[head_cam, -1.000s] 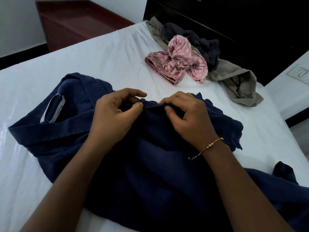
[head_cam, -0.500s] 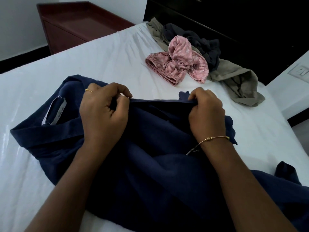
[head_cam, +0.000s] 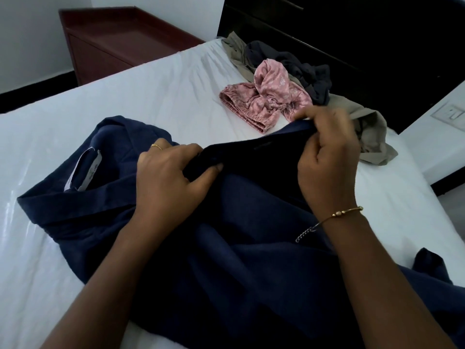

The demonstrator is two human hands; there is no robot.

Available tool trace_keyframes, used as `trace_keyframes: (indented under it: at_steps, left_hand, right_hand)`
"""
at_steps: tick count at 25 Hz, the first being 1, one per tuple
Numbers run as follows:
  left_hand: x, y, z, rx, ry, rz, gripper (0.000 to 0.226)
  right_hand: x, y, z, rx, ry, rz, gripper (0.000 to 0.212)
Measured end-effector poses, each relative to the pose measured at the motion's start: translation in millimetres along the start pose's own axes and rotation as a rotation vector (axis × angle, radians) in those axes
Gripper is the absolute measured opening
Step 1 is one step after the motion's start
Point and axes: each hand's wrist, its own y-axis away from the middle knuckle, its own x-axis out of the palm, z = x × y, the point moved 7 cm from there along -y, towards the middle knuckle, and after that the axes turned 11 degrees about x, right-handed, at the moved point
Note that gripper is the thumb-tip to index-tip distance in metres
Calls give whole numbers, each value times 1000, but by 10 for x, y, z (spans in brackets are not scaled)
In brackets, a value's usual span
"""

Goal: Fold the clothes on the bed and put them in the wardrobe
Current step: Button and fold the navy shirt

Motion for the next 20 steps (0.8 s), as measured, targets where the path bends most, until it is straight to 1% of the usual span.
trace_keyframes:
  at_steps: [2,4,5,6,7,9,10,11,12,13,14,15,16,17,18,20]
  left_hand:
    - [41,26,109,-143,69,52,44]
    - [51,43,153,-217,136,67,46]
    - [41,43,149,-228,161,55,44]
    - [29,45,137,-233,185,42,41]
    - [23,42,120,-231,207,32,40]
    - [2,34,70,-201,214,12,48]
    - [-6,26,55,-184,205,0,53]
    - [-8,17,54,-165,203,-14,56]
    - [-4,5,54,-140,208,-26,56]
    - [2,-3,45,-101,204,-36,55]
    - [7,-6,22,-56,184,-47,54]
    - [6,-2,10,-12,152,-65,52]
    - [1,2,10,16,121,-90,50]
    - [-4,3,27,19,97,-115,49]
    - [-8,9,48,6,82,-135,48]
    - [-9,22,90,-18,50,-153,45]
  right_hand:
    - [125,32,-80,-16,135,97,61]
    - [165,40,-116,-49,211,129,56]
    - [168,41,-93,-68,241,130,53]
    - [179,62,-30,-83,270,167,51]
    - [226,102,34,-98,284,237,46]
    - [312,182,131,-115,237,410,26]
    - [331,207,155,-103,212,474,23]
    - [322,205,185,-97,200,477,24]
    - [273,175,214,-88,220,407,22]
    - [173,121,233,-81,251,256,16]
    - [30,86,270,-60,290,57,17]
    - [-88,85,308,-29,314,-105,25]
    - [-142,92,335,-24,313,-183,31]
    - [-132,85,345,-35,295,-163,34]
    - [-90,63,357,-60,266,-71,33]
    - [69,35,374,-122,230,198,28]
